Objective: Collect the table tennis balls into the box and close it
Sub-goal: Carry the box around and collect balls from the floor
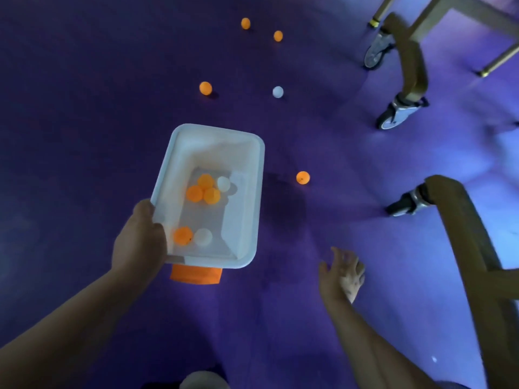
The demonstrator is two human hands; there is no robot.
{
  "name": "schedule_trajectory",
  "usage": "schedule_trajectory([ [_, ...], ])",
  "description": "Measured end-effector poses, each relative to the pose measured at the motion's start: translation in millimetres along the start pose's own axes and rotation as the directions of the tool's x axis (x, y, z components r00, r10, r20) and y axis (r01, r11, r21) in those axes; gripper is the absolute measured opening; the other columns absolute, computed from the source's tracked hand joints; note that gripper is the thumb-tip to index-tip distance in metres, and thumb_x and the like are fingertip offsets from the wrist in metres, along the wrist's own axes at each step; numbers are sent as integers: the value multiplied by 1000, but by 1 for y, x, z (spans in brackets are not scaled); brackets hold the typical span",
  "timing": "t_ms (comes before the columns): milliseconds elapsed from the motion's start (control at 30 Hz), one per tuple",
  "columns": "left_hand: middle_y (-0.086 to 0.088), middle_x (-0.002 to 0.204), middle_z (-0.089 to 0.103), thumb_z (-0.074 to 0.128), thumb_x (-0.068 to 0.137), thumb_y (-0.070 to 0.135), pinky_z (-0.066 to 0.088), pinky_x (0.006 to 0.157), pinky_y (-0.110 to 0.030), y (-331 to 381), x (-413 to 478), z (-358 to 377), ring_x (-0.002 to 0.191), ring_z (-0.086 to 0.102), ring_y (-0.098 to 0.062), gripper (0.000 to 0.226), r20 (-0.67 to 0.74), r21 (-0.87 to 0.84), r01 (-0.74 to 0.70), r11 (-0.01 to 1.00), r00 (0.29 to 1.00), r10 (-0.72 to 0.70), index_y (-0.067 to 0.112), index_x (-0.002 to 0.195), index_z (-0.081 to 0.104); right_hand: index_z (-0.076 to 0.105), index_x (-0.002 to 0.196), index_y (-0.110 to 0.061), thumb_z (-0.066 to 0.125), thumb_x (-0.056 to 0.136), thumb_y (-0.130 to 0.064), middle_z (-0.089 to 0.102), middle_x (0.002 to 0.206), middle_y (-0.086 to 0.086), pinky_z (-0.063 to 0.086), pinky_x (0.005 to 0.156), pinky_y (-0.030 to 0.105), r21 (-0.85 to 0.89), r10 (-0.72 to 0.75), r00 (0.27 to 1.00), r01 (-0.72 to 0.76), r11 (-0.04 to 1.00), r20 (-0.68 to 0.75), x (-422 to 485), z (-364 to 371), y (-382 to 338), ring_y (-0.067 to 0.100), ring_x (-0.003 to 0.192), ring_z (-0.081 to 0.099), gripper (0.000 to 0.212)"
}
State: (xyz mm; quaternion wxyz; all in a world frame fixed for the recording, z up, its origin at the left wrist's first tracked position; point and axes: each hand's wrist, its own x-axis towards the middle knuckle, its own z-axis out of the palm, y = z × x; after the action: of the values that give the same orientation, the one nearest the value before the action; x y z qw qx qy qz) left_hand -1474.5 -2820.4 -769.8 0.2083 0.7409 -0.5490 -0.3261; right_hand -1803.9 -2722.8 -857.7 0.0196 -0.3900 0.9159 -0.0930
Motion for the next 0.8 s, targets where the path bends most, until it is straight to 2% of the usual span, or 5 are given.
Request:
schedule_trajectory([
  [100,-7,85,51,36,88,3,37,66,-38,4,-3,6,77,50,-33,18,16,-12,-18,1000,1000,18,15,101,40,49,133,-20,60,87,-21,43,134,15,39,94,41,-93,125,967,-106,990,222,5,2,21,35,119,39,47],
  [233,-1,81,48,38,89,5,33,67,-36,7,-5,10,76,46,-29,19,21,-22,2,1000,1000,-2,21,98,36,63,113,-6,65,81,-6,61,110,16,43,79,37,302,-39,997,18,953,64,6,-9,-19,37,103,52,32],
  [400,-5,91,51,38,88,3,34,68,-36,2,0,15,78,47,-29,20,38,18,22,1000,999,-22,14,105,40,57,111,-22,69,80,-33,60,97,-12,44,69,5,757,-258,966,183,627,-20,-3,-58,-123,4,87,58,35],
  [567,-2,88,50,38,91,3,31,65,-33,9,4,15,75,46,-24,16,18,21,34,999,999,-34,17,98,38,55,113,-25,61,77,-46,64,101,-11,47,78,14,841,-478,878,262,473,-5,-6,-63,-174,4,92,59,42],
  [800,-9,97,54,36,92,4,32,67,-36,18,32,18,77,45,-25,15,-17,42,32,999,999,-32,14,102,40,61,104,-18,53,91,-20,61,106,-6,48,75,31,701,-133,991,112,704,-25,66,-15,-161,13,96,55,15],
])
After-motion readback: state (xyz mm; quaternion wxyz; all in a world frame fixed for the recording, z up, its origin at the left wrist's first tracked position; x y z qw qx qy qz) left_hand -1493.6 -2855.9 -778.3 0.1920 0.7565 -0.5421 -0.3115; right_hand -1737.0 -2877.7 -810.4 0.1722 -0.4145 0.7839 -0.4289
